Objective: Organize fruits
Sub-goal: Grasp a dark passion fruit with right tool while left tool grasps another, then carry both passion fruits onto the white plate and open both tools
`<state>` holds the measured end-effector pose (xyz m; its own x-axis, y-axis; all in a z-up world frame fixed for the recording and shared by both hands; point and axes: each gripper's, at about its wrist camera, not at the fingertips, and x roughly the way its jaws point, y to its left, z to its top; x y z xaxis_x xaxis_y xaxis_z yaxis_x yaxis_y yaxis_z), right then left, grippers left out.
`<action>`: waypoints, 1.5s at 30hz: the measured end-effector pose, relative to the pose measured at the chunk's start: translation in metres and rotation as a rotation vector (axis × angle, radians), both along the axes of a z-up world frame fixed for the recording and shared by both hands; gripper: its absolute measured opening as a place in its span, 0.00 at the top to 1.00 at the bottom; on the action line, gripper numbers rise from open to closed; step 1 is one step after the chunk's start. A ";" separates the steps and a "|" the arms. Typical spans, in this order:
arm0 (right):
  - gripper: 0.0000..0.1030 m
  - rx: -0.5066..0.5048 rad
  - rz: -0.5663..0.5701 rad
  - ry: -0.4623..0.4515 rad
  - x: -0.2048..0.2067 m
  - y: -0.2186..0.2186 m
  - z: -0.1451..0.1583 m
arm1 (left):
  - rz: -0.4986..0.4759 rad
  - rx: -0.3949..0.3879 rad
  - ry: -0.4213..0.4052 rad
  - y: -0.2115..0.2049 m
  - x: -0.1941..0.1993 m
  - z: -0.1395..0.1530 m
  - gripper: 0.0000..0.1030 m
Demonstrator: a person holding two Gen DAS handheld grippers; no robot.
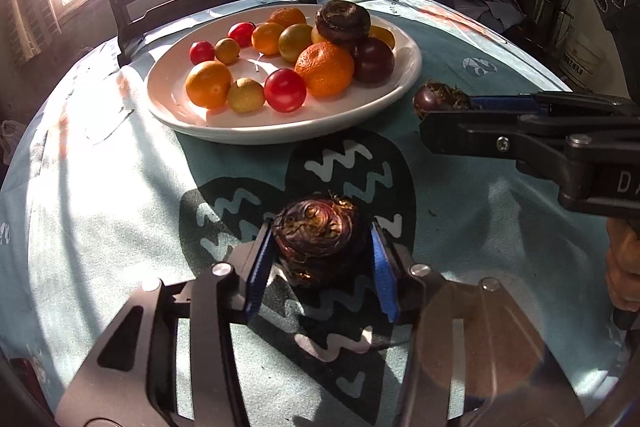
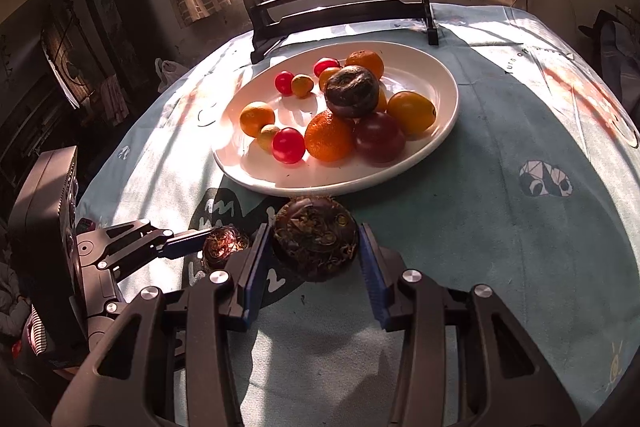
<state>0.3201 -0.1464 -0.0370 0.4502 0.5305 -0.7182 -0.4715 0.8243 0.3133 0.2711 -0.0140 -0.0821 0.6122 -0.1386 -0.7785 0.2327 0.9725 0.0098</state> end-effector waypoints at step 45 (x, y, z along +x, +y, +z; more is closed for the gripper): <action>0.58 0.042 -0.087 -0.192 0.107 0.042 0.026 | 0.400 -0.040 -0.201 0.086 0.094 0.095 0.08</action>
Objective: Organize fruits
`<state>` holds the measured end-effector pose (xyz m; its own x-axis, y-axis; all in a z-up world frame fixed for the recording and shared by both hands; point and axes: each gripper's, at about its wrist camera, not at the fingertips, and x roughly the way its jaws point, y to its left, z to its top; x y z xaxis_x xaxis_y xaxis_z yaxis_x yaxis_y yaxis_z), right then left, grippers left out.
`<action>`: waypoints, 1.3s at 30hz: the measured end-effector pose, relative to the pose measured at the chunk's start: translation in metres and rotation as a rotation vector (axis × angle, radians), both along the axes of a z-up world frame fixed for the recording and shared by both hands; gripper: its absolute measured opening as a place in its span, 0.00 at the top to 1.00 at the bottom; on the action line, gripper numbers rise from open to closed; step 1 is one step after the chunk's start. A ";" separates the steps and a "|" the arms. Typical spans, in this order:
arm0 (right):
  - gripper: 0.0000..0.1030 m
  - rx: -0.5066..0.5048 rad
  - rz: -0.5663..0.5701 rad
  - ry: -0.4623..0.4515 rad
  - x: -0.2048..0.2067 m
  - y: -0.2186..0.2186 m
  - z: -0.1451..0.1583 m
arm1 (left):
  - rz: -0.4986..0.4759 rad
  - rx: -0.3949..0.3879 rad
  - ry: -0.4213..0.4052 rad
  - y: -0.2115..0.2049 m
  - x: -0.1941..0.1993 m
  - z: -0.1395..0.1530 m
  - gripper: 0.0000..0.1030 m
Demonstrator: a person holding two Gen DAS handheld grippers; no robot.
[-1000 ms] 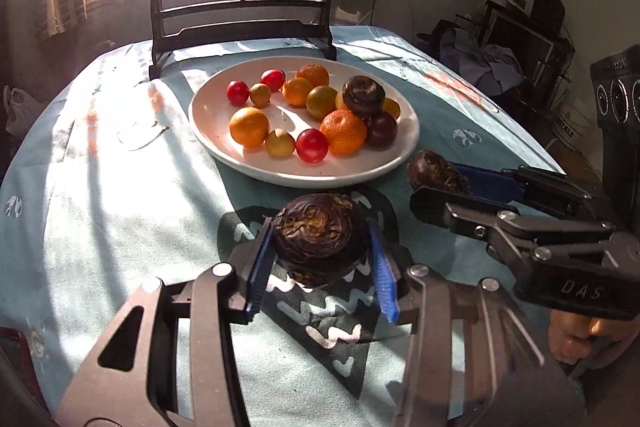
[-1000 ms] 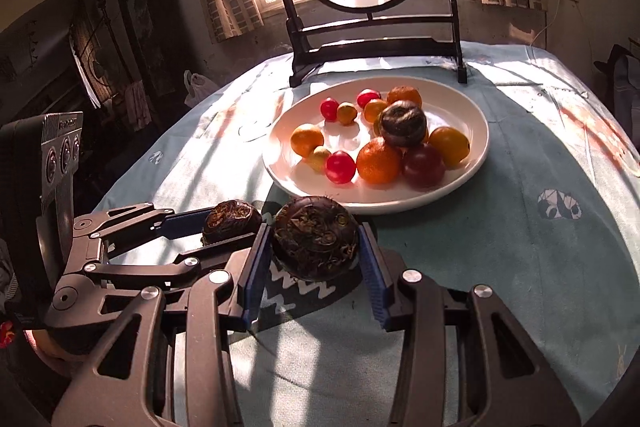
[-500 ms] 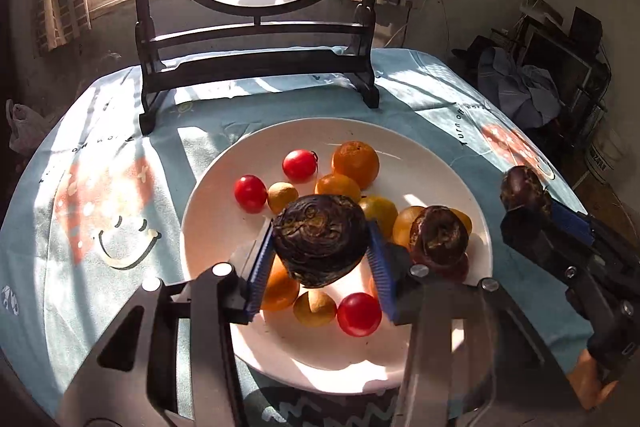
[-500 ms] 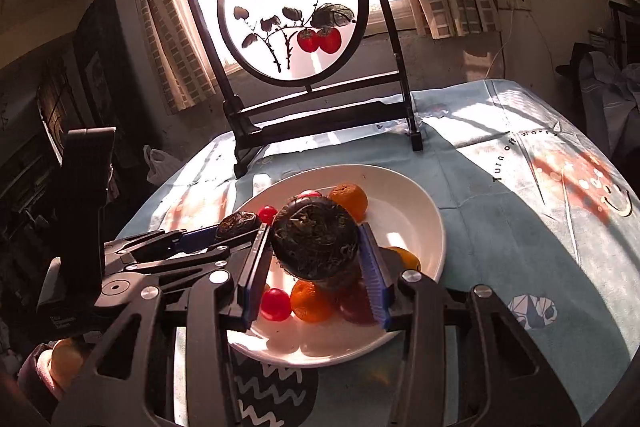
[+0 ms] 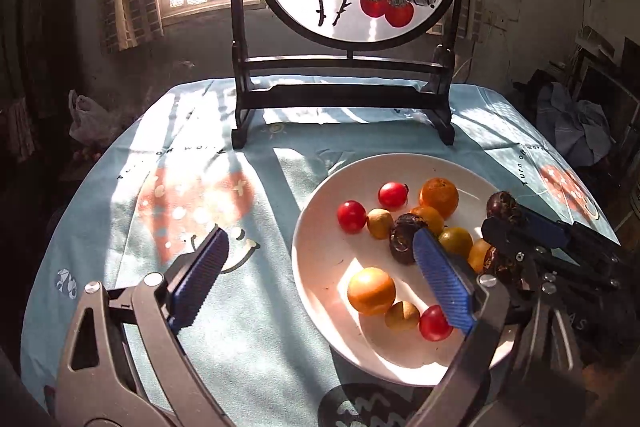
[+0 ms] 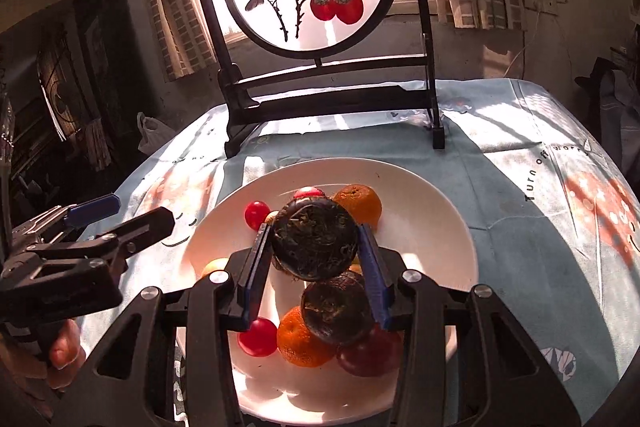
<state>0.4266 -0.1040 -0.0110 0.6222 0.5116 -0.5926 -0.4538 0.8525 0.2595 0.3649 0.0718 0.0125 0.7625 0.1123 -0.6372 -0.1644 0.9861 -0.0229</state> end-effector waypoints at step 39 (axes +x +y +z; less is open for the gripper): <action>0.01 -0.219 0.050 -0.073 -0.249 -0.043 0.052 | -0.153 0.045 -0.090 -0.047 -0.251 0.020 0.02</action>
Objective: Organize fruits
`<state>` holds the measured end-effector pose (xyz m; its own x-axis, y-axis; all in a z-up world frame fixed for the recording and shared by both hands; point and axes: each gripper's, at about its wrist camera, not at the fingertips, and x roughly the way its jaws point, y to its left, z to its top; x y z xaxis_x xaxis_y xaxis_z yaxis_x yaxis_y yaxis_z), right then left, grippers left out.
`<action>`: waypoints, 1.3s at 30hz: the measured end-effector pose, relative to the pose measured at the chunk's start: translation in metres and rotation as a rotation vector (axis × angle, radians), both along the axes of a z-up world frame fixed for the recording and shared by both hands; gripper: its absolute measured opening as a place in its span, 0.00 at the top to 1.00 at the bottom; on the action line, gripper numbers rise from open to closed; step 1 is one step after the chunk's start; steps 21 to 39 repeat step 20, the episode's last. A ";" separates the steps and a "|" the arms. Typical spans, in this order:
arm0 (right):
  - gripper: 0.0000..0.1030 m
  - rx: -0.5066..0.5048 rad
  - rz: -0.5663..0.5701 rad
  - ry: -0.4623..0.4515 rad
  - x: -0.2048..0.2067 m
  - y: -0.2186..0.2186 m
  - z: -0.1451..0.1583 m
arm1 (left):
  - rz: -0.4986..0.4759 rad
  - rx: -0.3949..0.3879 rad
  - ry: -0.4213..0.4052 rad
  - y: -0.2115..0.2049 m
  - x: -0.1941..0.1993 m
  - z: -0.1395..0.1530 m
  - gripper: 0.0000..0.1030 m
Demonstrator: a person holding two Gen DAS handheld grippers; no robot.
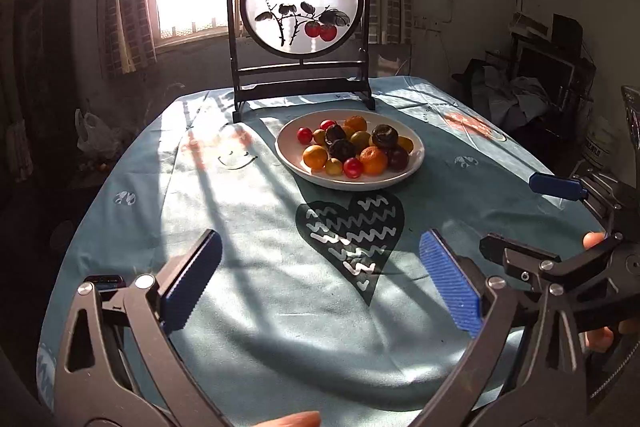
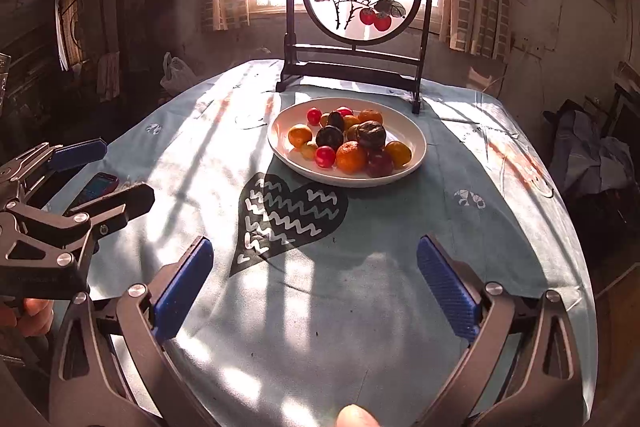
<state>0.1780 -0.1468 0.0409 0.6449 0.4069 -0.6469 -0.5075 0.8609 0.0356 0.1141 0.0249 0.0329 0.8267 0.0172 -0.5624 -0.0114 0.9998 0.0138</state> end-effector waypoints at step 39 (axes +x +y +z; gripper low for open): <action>0.01 0.051 -0.027 0.029 -0.006 -0.018 -0.008 | 0.042 0.000 0.006 0.000 -0.002 -0.004 0.02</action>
